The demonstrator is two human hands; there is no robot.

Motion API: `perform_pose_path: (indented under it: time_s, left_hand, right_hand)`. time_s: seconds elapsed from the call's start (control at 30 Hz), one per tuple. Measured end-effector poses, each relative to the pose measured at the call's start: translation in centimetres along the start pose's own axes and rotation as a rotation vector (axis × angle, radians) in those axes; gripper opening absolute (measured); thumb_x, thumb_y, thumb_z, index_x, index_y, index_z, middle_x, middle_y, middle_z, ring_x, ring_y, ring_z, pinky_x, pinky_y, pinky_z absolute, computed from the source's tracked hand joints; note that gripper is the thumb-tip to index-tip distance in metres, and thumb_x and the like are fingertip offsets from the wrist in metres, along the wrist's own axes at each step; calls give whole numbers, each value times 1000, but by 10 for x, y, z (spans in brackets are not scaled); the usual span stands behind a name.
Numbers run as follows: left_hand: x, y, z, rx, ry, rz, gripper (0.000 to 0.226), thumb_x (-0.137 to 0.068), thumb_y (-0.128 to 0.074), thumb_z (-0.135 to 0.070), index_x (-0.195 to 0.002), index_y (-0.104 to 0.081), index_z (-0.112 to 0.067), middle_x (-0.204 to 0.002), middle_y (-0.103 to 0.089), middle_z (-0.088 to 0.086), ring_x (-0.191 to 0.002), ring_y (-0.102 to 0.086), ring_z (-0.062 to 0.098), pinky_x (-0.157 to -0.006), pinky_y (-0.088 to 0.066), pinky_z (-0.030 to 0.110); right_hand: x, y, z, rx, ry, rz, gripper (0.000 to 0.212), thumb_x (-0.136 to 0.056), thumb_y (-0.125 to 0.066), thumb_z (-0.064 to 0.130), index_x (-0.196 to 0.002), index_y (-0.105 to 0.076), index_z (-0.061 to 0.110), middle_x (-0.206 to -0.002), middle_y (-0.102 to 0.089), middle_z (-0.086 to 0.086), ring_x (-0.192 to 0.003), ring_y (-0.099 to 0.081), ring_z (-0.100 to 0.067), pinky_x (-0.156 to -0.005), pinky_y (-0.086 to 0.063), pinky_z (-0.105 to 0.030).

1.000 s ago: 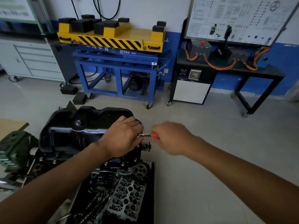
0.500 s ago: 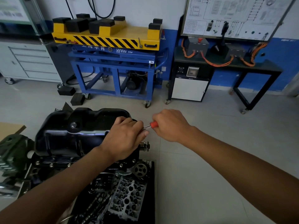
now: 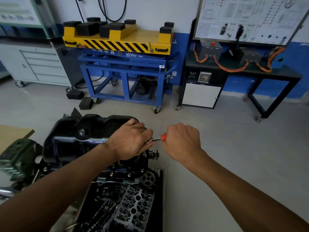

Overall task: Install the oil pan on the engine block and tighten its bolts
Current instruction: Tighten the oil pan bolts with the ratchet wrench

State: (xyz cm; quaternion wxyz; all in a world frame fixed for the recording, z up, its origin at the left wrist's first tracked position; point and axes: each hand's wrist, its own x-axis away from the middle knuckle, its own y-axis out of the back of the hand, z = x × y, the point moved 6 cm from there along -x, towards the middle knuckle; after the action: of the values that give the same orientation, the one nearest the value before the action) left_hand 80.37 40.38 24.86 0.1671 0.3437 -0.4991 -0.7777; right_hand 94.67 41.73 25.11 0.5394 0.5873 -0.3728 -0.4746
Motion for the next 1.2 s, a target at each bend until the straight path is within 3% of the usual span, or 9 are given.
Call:
perform_pose_path:
  time_s: [0.1, 0.27, 0.37, 0.47, 0.73, 0.87, 1.07, 1.2]
  left_hand:
    - [-1, 3, 0, -14, -10, 5, 37, -102, -41, -44, -85, -59, -16, -72, -61, 0, -75, -58, 23, -80, -46, 38]
    - [-10, 1, 12, 92, -6, 76, 48, -102, -27, -51, -94, -60, -16, -76, -62, 0, -76, -60, 22, -86, -46, 35]
    - [-25, 12, 28, 186, 31, 2, 41, -101, -34, -50, -90, -54, -16, -68, -58, 1, -63, -57, 27, -71, -45, 35]
    - [-37, 15, 36, 230, 50, -21, 37, -99, -36, -52, -92, -49, -18, -67, -58, 1, -60, -55, 29, -60, -32, 31]
    - [-37, -8, 31, 197, 71, 34, 33, -102, -43, -45, -95, -52, -14, -75, -63, 5, -65, -59, 33, -62, -41, 36]
    - [-39, -5, 34, 182, 97, 9, 31, -100, -42, -44, -91, -49, -16, -71, -59, 3, -60, -56, 30, -56, -35, 32]
    - [-42, -9, 34, 138, 167, 82, 24, -104, -45, -41, -95, -47, -19, -81, -63, 3, -72, -60, 30, -63, -32, 32]
    - [-42, -12, 36, 140, 192, 113, 21, -104, -43, -39, -95, -45, -20, -86, -64, 3, -76, -60, 29, -66, -32, 33]
  right_hand:
    - [-2, -1, -1, -36, 6, 29, 35, -94, -57, 43, -71, -39, 22, -67, -32, 6, -68, -43, -20, -61, -32, -31]
    - [-20, 10, -2, -66, 77, 34, 32, -94, -59, 41, -72, -44, 22, -66, -35, 5, -70, -51, -22, -62, -33, -32]
    - [-36, 27, -10, -87, 68, -65, 32, -95, -57, 42, -72, -48, 22, -65, -37, 5, -67, -51, -22, -60, -33, -32]
    - [-43, 34, -18, -71, 46, -114, 35, -94, -56, 42, -68, -44, 22, -65, -36, 5, -65, -46, -21, -60, -34, -32]
    - [-42, 13, -22, -51, 23, -78, 38, -97, -53, 44, -68, -42, 23, -64, -36, 6, -64, -45, -19, -64, -30, -32]
    - [-48, 10, -24, -69, 6, -99, 38, -97, -53, 43, -66, -41, 24, -64, -38, 5, -61, -44, -17, -63, -29, -33]
    - [-50, 4, -28, -72, -13, -112, 43, -97, -51, 44, -62, -38, 25, -61, -37, 6, -53, -34, -13, -58, -26, -30]
    - [-46, 1, -25, -80, -15, -85, 40, -96, -53, 43, -62, -39, 25, -60, -40, 6, -53, -40, -15, -54, -28, -30]
